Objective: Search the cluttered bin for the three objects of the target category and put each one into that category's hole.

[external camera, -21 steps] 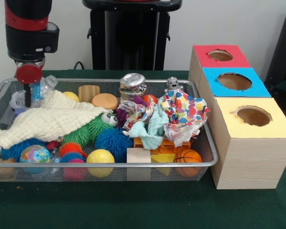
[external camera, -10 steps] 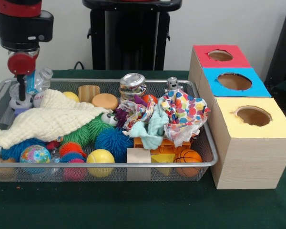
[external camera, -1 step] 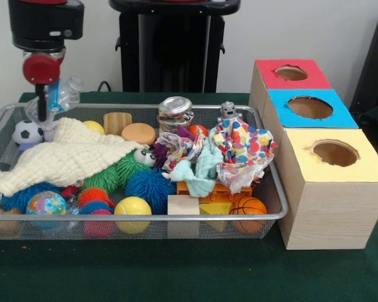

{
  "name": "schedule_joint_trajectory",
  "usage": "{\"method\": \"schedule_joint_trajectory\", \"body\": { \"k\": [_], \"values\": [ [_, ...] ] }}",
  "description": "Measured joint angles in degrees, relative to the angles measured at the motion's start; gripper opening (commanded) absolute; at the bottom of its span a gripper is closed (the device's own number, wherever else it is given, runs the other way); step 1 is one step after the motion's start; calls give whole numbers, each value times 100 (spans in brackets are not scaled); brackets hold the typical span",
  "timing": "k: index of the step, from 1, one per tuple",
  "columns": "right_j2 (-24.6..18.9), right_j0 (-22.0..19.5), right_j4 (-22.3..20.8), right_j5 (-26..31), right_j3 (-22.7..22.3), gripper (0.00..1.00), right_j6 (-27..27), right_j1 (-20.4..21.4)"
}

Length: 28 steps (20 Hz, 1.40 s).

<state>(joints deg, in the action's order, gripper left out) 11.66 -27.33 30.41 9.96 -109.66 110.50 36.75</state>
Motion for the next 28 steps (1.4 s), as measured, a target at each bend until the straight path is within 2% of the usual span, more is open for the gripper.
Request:
{"method": "schedule_joint_trajectory", "body": {
  "k": [6,11,17,28],
  "values": [
    [233,676,-2,-148,-222,0,0,116],
    [252,927,-2,-579,-406,0,0,168],
    [254,907,1,-1162,-668,0,0,297],
    [145,799,3,-1076,-867,0,0,691]
  ]
}}
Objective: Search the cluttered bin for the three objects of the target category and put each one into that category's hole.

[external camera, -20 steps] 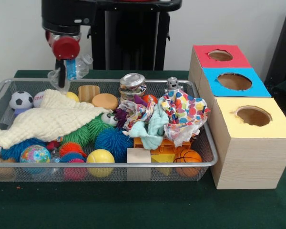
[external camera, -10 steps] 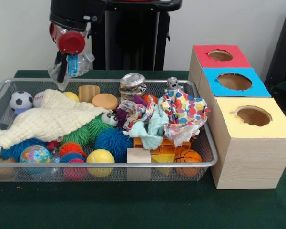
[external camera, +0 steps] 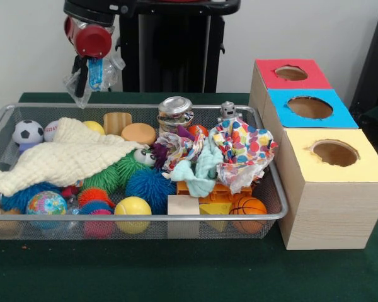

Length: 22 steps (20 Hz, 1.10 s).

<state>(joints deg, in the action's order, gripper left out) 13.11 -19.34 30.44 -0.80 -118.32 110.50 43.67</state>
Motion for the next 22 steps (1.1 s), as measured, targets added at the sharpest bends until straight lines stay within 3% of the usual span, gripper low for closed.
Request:
{"method": "schedule_joint_trajectory", "body": {
  "k": [14,22],
  "values": [
    [-530,-331,-1,74,-105,0,0,288],
    [-1091,-727,-103,73,-115,0,0,345]
  ]
}}
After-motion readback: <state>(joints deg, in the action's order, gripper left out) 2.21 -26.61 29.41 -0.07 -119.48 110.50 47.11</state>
